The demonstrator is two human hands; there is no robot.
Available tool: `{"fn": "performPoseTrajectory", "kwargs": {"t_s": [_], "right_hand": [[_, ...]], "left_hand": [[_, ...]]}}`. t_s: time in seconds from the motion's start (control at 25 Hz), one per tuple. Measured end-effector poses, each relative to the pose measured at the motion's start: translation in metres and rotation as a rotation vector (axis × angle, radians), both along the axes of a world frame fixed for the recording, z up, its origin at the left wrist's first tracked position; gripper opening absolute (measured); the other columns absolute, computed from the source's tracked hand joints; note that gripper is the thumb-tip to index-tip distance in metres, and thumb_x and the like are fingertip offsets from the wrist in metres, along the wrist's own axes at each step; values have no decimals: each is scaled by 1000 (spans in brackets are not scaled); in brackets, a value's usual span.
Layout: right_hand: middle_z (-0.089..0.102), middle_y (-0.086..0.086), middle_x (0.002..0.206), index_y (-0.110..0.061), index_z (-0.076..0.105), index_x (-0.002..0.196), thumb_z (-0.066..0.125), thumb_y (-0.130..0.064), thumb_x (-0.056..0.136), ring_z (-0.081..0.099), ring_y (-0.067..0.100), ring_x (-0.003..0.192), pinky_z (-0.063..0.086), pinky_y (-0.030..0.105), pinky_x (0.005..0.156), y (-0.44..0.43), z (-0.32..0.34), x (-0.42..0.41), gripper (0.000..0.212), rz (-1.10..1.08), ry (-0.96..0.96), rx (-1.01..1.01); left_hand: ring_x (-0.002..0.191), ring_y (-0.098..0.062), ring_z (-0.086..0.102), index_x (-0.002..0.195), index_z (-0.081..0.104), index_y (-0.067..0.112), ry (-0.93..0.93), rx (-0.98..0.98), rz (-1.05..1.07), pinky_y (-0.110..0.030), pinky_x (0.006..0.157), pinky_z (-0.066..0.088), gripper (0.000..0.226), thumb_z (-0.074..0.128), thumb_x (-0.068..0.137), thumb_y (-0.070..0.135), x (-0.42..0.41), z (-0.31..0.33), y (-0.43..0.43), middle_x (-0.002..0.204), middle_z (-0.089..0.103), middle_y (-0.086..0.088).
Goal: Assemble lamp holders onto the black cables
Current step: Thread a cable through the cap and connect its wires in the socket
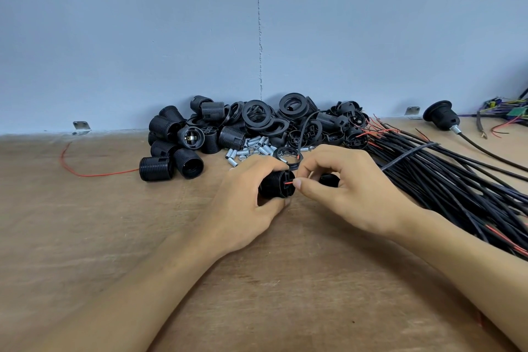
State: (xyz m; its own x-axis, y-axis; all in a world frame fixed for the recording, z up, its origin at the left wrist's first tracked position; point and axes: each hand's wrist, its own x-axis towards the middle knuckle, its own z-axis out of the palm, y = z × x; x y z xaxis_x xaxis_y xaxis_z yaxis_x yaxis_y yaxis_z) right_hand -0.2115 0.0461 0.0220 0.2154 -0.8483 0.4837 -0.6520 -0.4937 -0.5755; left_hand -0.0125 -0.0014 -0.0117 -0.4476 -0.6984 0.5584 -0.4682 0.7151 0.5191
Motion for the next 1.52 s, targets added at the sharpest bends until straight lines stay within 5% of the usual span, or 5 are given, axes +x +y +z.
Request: {"fn": "performPoseTrajectory", "kwargs": {"t_s": [0.84, 1.08, 1.52], "right_hand": [[56, -14, 73, -21, 66, 85, 70, -16, 91, 54, 7, 74, 37, 11, 67, -6, -9, -1, 9, 15, 123, -122], [52, -10, 72, -21, 60, 83, 68, -14, 92, 51, 11, 73, 41, 24, 68, -5, -9, 2, 14, 23, 173, -145], [47, -15, 62, -20, 60, 78, 70, -9, 89, 48, 4, 64, 33, 13, 60, -3, -13, 6, 18, -2, 153, -125]], "left_hand": [[92, -2, 58, 106, 70, 32, -52, 21, 65, -7, 77, 37, 32, 84, 78, 31, 0, 2, 1, 95, 64, 16], [92, -1, 59, 107, 71, 30, -56, 5, 60, -7, 79, 37, 32, 85, 78, 31, -2, 1, 1, 96, 66, 15], [96, -1, 59, 111, 73, 28, -61, 8, 12, -7, 83, 38, 37, 86, 77, 27, 0, 2, 2, 99, 66, 14]]}}
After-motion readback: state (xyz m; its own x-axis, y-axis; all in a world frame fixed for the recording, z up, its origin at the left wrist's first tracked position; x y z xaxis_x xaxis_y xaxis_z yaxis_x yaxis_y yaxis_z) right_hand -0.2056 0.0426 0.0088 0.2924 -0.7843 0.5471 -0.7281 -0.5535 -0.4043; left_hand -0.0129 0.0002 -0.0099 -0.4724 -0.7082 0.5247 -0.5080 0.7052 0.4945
